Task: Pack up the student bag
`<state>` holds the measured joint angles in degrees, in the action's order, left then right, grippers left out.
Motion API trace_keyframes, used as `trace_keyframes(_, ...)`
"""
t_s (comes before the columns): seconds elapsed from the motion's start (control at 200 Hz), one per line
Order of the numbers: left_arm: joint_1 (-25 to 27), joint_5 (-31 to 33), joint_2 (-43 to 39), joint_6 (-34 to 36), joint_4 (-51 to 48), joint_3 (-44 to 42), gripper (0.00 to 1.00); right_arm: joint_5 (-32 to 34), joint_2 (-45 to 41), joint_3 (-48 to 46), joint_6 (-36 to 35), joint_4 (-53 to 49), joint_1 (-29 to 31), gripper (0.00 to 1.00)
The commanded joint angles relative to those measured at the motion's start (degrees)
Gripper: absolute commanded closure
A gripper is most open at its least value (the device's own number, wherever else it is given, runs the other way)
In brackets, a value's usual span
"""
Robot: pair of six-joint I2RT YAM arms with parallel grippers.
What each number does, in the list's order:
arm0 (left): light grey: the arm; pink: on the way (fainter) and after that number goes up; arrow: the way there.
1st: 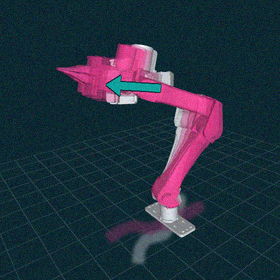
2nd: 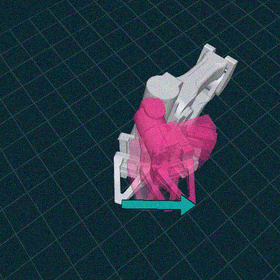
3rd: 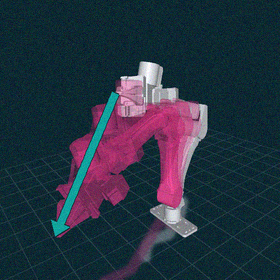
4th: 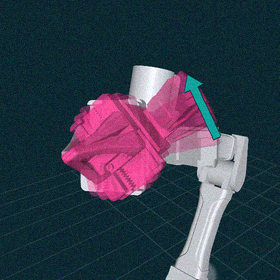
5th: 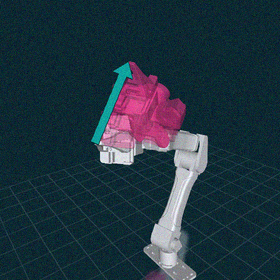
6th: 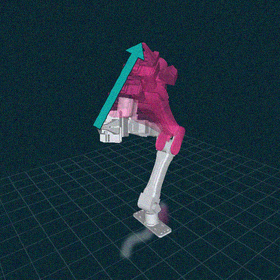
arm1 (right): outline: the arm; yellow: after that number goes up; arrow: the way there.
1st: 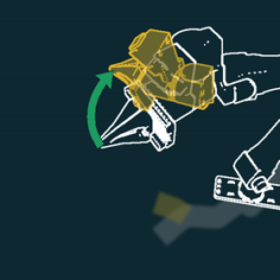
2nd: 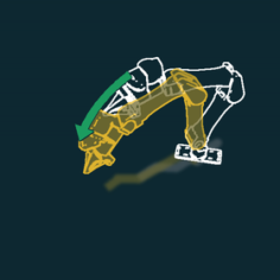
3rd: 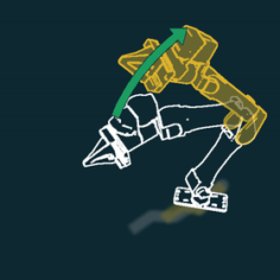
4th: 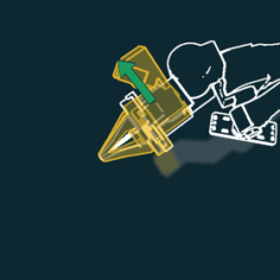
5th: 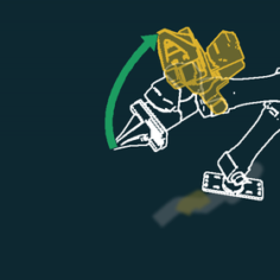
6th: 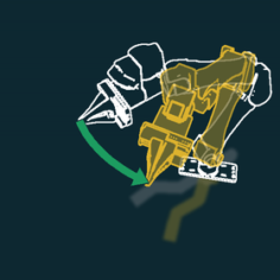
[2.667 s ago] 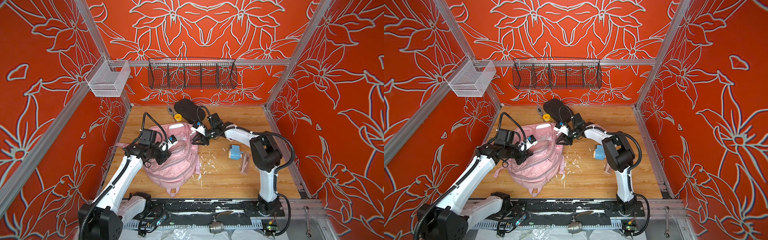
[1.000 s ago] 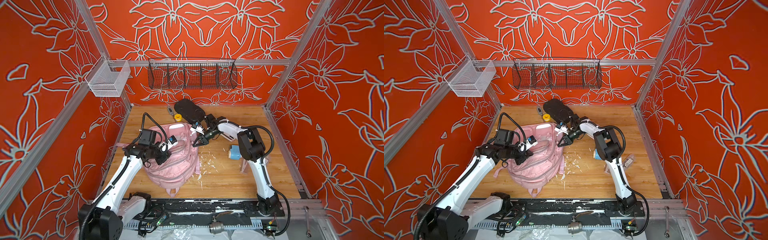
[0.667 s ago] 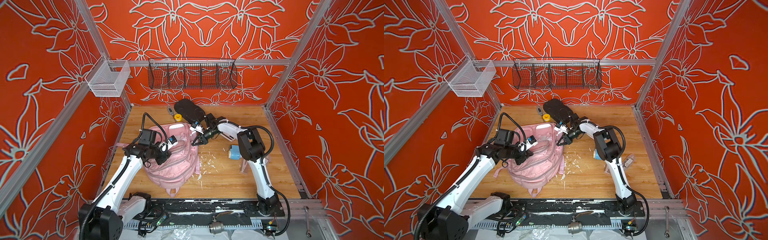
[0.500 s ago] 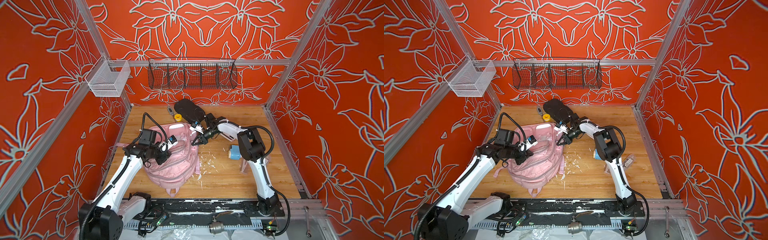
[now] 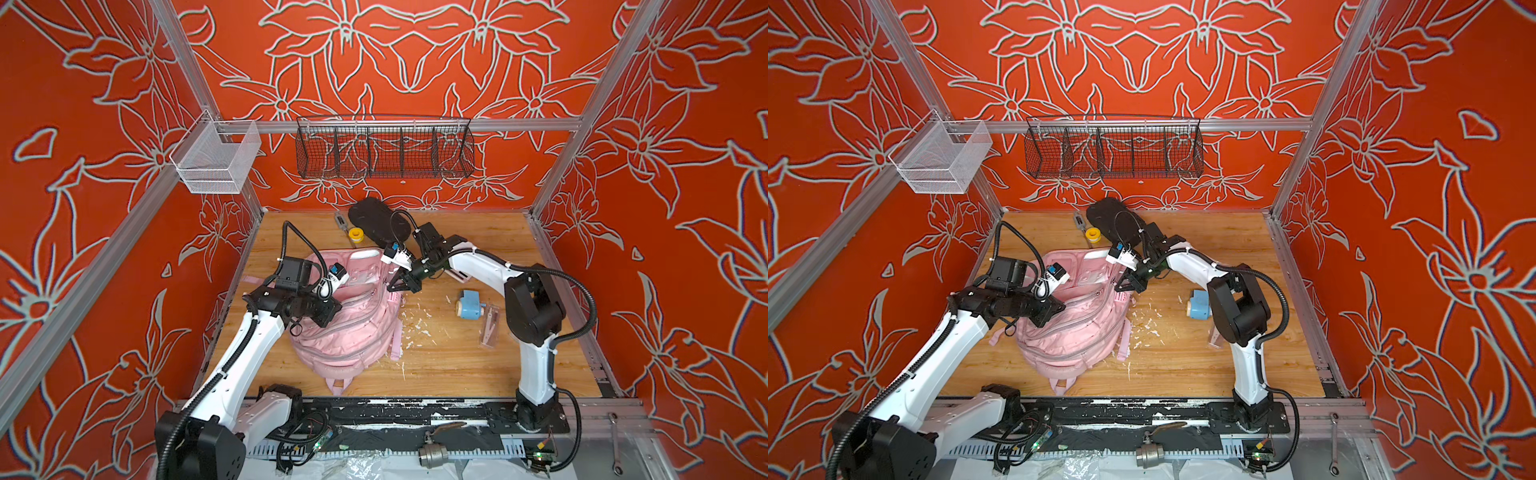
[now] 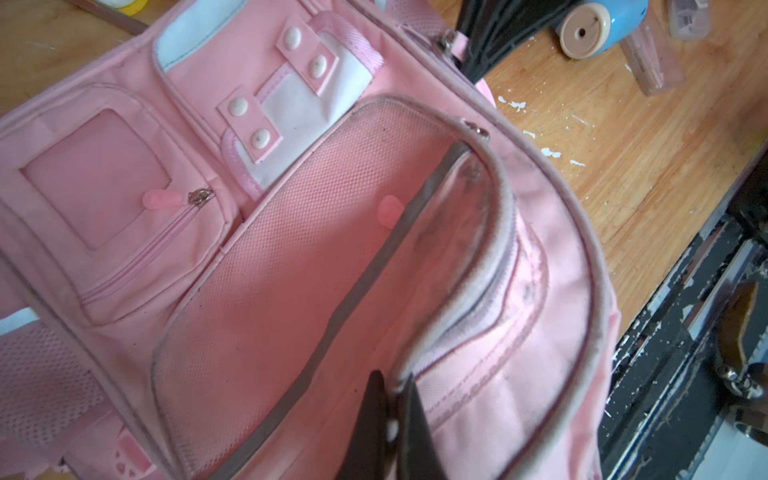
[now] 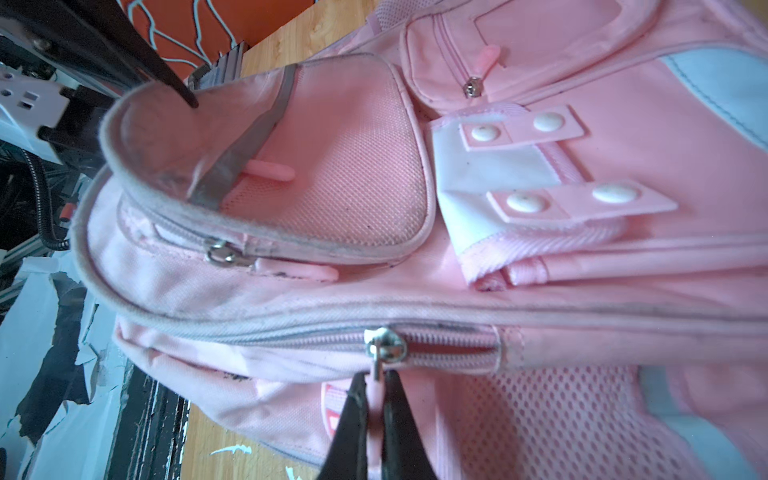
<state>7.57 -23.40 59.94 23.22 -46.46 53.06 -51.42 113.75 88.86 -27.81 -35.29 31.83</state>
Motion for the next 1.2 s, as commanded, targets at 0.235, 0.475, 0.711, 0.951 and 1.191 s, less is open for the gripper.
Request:
trace_keyframes(0.235, 9.2, 8.4, 1.2, -19.6, 1.6, 4.7, 1.0, -1.9, -2.8, 1.9, 4.4, -0.2, 1.4, 1.0)
trace_keyframes(0.475, 9.7, 15.9, 3.1, -24.8, 2.2, 6.3, 1.0, -4.9, -11.0, -6.8, 1.5, 0.8, 2.3, 1.0)
trace_keyframes(0.711, 9.7, 15.4, 4.4, -32.8, -0.9, 8.8, 1.0, -3.1, -14.1, -11.9, 5.0, 6.9, 3.6, 1.0)
trace_keyframes(0.951, 15.4, 14.4, 3.4, -42.2, -1.3, 8.3, 1.0, 2.4, -8.6, -2.0, 4.5, -1.0, 1.9, 1.0)
trace_keyframes(1.191, 17.3, 7.9, 6.1, -53.2, 4.7, 5.8, 1.0, 6.4, -11.4, -4.6, 3.1, 0.0, -1.9, 1.0)
